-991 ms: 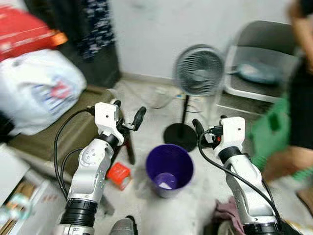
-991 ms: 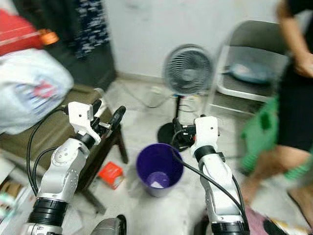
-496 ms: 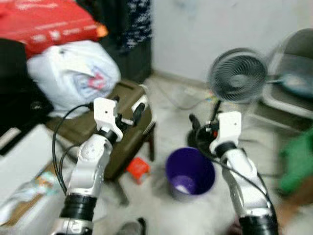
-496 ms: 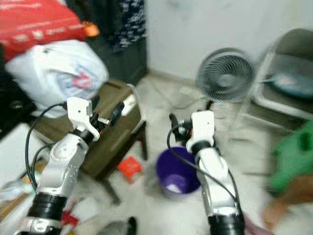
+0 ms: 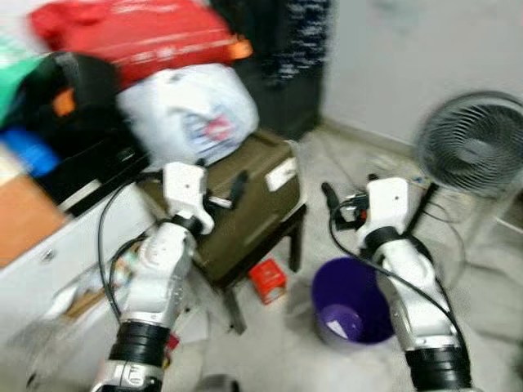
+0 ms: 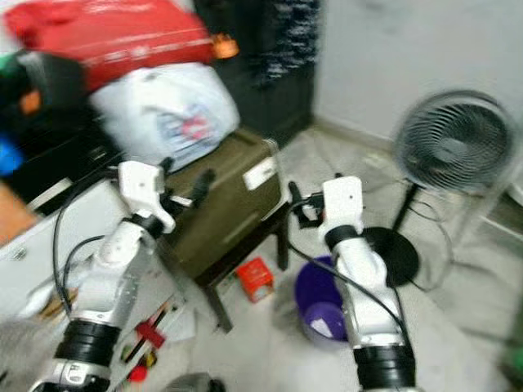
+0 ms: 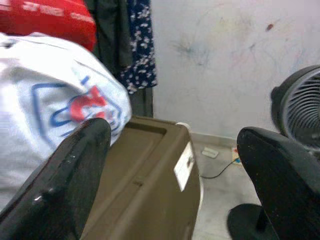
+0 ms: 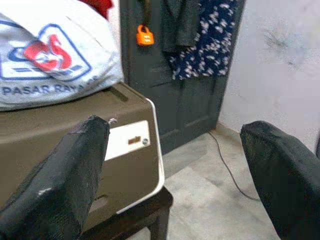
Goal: Clean up the room
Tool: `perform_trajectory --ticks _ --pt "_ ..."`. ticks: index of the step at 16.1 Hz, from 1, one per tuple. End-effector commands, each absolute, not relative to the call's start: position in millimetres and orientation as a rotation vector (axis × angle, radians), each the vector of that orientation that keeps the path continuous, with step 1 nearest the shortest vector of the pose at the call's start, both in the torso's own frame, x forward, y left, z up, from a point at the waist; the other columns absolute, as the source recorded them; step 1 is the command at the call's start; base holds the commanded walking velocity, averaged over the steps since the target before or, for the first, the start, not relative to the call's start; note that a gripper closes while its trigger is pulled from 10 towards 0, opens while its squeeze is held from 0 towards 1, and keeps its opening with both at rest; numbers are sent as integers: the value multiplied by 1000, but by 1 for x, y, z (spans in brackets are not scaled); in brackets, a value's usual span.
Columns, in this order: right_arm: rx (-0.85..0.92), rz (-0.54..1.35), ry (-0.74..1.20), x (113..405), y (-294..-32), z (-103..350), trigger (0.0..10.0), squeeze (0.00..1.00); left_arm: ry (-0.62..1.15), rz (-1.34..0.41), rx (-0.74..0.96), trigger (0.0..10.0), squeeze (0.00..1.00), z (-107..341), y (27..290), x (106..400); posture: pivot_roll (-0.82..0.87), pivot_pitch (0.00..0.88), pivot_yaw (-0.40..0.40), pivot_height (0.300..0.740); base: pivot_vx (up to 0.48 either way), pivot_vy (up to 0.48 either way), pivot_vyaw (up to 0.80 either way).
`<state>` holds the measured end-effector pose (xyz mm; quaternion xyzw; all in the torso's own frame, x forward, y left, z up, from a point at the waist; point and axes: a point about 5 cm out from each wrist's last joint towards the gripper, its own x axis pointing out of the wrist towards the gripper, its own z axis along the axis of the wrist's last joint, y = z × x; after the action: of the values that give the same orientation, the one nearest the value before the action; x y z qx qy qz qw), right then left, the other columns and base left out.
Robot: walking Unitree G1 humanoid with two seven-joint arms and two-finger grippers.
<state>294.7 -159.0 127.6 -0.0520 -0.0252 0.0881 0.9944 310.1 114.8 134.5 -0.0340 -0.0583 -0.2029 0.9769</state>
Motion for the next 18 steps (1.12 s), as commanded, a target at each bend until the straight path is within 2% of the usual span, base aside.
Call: perform_trajectory --ticks 1,16,18 --pt "-99 202 -70 297 -151 132 10000 0 -149 -382 -33 10000 0 143 123 313 -52 0 46 740 0 0 800" --pt "-100 203 -74 297 -151 132 10000 0 -156 -375 -25 10000 0 144 123 313 -51 0 41 740 0 0 800" --pt "-94 183 -57 291 -156 126 10000 0 -101 -352 -15 10000 0 127 137 300 -48 0 36 740 0 0 800"
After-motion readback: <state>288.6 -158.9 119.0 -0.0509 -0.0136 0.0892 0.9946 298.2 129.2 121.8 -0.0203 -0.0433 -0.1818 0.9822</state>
